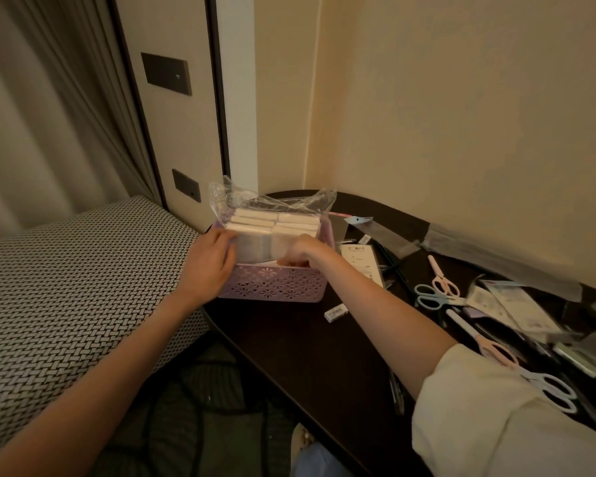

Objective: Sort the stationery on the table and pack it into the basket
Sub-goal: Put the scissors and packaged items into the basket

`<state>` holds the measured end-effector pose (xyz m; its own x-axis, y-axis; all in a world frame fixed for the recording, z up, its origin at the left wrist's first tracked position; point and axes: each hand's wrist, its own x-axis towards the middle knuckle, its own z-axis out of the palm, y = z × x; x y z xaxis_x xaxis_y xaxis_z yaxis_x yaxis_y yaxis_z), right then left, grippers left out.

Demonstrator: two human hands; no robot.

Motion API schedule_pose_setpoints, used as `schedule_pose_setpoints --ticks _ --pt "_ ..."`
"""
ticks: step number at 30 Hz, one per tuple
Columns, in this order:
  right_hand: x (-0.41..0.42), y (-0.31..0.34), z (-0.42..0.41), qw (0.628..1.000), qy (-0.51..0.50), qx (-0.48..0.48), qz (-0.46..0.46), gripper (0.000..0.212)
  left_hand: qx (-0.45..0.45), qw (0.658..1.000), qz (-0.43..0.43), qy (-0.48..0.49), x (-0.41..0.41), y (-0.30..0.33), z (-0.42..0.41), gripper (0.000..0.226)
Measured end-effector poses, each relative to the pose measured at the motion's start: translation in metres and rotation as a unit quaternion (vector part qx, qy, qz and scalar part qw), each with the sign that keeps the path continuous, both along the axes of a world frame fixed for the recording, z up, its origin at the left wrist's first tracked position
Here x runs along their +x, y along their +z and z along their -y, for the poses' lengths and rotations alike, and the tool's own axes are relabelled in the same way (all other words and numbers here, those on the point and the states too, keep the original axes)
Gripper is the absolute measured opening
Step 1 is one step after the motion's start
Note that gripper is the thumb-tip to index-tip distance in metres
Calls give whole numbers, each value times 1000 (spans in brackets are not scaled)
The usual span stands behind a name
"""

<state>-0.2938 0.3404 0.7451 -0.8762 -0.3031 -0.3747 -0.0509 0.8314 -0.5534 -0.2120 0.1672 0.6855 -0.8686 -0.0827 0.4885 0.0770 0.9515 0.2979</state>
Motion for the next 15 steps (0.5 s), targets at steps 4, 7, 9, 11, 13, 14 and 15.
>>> schedule_pose_setpoints --ticks 4,7,9,11,13,14,15 --pt "-3 -14 3 997 11 41 -64 49 -6 1000 6 -4 1 1 0 52" --pt "-5 -16 2 996 10 46 -77 40 3 1000 14 -7 2 3 -1 54" --pt "-4 -15 0 994 10 47 -96 40 16 1000 23 -7 4 4 -3 50" --pt "-3 -11 -5 993 7 36 -112 42 36 999 28 -5 4 7 -3 36" --pt "-1 -4 -14 991 12 -2 -130 34 50 999 16 -8 4 8 -4 30" --pt "1 0 -21 988 15 -30 -152 27 50 999 4 -8 4 7 -7 29" --pt "2 4 -30 981 15 -61 -184 20 43 999 -11 -8 5 7 -10 27"
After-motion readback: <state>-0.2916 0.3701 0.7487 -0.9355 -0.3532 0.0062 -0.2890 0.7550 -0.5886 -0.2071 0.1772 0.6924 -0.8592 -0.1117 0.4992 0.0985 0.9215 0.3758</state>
